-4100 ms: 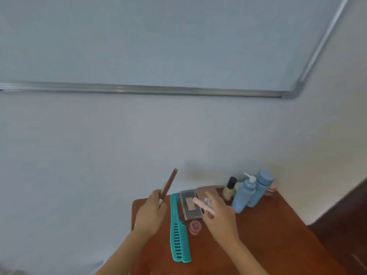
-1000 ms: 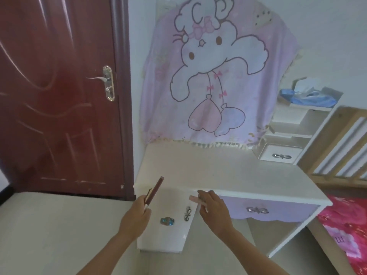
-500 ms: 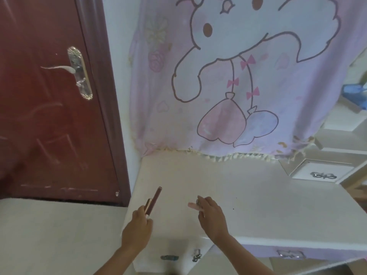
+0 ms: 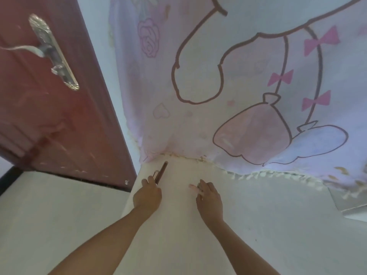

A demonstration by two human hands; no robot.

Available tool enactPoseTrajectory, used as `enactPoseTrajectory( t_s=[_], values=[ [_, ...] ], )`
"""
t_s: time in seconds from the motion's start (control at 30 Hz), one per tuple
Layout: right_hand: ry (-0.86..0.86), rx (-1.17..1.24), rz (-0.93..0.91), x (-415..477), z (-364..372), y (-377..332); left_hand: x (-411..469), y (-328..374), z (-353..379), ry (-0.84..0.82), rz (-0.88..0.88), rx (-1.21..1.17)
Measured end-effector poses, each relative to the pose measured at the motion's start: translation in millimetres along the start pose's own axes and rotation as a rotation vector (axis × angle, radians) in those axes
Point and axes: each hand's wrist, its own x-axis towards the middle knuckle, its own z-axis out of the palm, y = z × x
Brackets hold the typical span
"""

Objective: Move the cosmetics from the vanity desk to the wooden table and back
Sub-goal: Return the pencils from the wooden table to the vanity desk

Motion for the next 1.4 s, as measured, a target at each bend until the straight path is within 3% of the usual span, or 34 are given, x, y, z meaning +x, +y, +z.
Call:
enactPoseTrajectory(
  t_s=[0.13, 0.3, 0.53, 0.7, 1.07, 1.27, 1.4],
  values=[
    [-0.036, 0.006, 0.059, 16.2, 2.8, 1.6, 29.0, 9.6, -5.2, 0.020, -0.017, 0.065],
    [-0.135, -0.047, 0.101, 34.7, 8.0, -11.0, 46.0, 19.3, -7.5, -0.022, -0.057, -0.060],
    [-0.107, -0.064, 0.308, 62.3, 30.5, -36.6, 50.1, 0.6, -4.7, 0.019, 0.063, -0.102],
    [-0.078, -0.089, 0.410, 75.2, 54.0, -59.5, 55.1, -13.3, -7.1, 0.015, 0.231, -0.319],
    [-0.224, -0.075, 0.329, 90.0, 66.5, -63.0, 79.8, -21.3, -0.4, 0.023, 0.340, -0.546],
    [-0.188, -0.233, -0.018, 90.6, 53.9, -42.4, 70.6, -24.9, -1.8, 0.128, 0.376, -0.449],
    [-0.360, -0.415, -0.131, 91.5, 50.2, -36.5, 72.9, -36.6, 7.0, 0.209, 0.389, -0.421]
  ],
)
